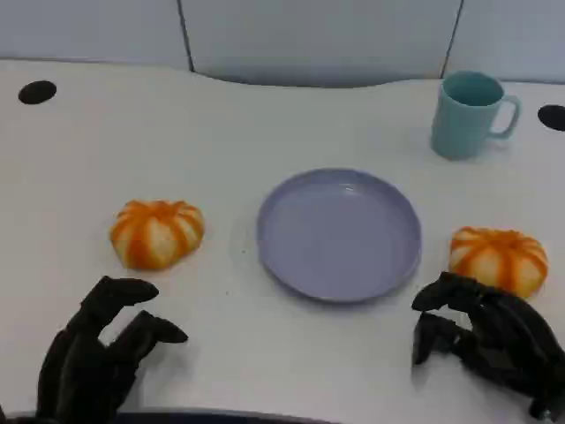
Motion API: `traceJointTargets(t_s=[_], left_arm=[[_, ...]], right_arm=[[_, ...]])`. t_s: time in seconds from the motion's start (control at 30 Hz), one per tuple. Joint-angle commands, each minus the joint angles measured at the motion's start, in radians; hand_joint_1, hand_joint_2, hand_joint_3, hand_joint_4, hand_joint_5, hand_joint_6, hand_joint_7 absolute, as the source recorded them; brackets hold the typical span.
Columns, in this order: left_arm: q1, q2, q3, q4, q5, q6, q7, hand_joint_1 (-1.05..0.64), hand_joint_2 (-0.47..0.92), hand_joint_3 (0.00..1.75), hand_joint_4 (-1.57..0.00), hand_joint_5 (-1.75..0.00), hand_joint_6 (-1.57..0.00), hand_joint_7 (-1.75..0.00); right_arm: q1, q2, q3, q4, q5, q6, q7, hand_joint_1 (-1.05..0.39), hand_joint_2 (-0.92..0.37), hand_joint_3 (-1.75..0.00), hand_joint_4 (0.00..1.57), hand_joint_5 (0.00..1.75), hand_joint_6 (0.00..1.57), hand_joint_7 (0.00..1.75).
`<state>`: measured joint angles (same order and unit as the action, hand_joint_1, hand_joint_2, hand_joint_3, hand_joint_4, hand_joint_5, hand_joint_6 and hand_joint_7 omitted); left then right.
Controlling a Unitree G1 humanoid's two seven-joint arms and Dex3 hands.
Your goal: Grasp the bread from the table and place it into the plate.
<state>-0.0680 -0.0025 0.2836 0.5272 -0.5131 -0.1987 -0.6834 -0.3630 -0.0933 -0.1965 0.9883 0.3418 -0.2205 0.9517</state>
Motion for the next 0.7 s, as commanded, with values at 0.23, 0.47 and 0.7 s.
traceJointTargets(t_s=[0.23, 0.47, 0.7], left_arm=[[-0.003, 0.01, 0.007, 0.009, 0.001, -0.013, -0.007, -0.67, 0.92, 0.04, -0.3, -1.75, -0.22, -1.51], [0.0, 0.011, 0.003, 0.003, 0.008, -0.013, 0.001, -0.68, 0.92, 0.05, -0.29, -1.75, -0.23, -1.5], [0.006, 0.014, 0.001, -0.009, 0.01, -0.006, 0.007, -0.65, 0.92, 0.05, -0.3, -1.75, -0.23, -1.51]], right_arm=[[0.027, -0.015, 0.005, 0.019, -0.023, 0.006, -0.022, -0.52, -0.92, -0.15, 0.62, 1.53, 0.76, 0.91], [0.028, -0.015, 0.002, 0.011, -0.014, 0.021, -0.017, -0.5, -0.92, -0.15, 0.62, 1.49, 0.75, 0.91], [0.03, -0.015, 0.008, 0.003, -0.02, 0.02, -0.02, -0.53, -0.92, -0.15, 0.63, 1.5, 0.76, 0.92]])
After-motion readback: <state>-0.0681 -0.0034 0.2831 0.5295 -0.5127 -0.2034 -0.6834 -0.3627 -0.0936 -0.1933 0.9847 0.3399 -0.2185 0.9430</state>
